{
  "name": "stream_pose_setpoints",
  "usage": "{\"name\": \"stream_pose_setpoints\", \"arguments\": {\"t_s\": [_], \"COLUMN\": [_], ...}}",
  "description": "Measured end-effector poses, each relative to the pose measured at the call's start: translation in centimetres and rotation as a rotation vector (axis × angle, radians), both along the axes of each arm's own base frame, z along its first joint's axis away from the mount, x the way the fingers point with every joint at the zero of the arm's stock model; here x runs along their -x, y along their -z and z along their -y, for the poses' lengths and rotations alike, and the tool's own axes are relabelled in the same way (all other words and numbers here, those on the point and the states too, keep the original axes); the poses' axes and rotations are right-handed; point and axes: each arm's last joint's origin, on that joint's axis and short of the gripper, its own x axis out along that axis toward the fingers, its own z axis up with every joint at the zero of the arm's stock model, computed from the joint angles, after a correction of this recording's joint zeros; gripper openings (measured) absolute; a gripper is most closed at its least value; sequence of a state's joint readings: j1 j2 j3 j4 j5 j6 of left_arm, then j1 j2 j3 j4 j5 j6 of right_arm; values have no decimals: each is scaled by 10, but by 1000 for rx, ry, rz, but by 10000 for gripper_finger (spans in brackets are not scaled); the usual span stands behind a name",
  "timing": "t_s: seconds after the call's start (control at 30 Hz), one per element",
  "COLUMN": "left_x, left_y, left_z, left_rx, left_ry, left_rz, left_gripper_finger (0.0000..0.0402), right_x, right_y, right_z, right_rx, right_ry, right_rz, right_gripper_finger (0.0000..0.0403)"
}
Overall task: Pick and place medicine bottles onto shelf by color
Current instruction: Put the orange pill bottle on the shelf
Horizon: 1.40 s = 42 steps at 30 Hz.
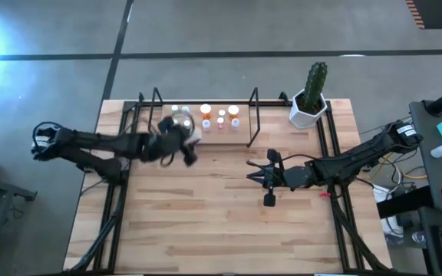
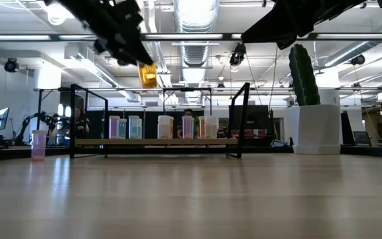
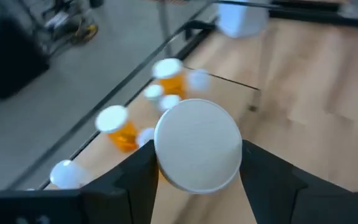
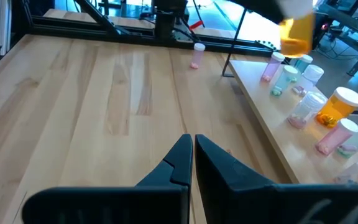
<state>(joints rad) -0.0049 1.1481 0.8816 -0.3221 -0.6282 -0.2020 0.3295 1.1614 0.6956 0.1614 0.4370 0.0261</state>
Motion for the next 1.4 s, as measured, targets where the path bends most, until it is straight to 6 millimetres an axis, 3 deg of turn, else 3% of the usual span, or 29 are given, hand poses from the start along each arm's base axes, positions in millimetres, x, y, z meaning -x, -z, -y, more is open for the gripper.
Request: {"name": "stream_pose_setpoints", "arguments": {"t_s": [0.13, 0.23, 0.9, 1.4], "left_x": [-1, -5, -31, -29], "left_y": [7, 16, 73, 74], "left_z": [-41, -57, -71, -78], "left_rx": [89, 161, 253, 240], "left_ry": [-65, -54, -110, -117], "left_rz": [53, 40, -170, -183], "left_gripper_finger": [180, 180, 180, 184], "right_x": [0, 0, 0, 0], "right_y": [0, 0, 1, 1], "right_z": [0, 0, -1, -1], "right_rx": [0, 0, -6, -5], "right_ry": [-1, -2, -20, -19], "right_rz": [0, -1, -9, -9], "right_gripper_finger": [9, 9, 9, 9]}}
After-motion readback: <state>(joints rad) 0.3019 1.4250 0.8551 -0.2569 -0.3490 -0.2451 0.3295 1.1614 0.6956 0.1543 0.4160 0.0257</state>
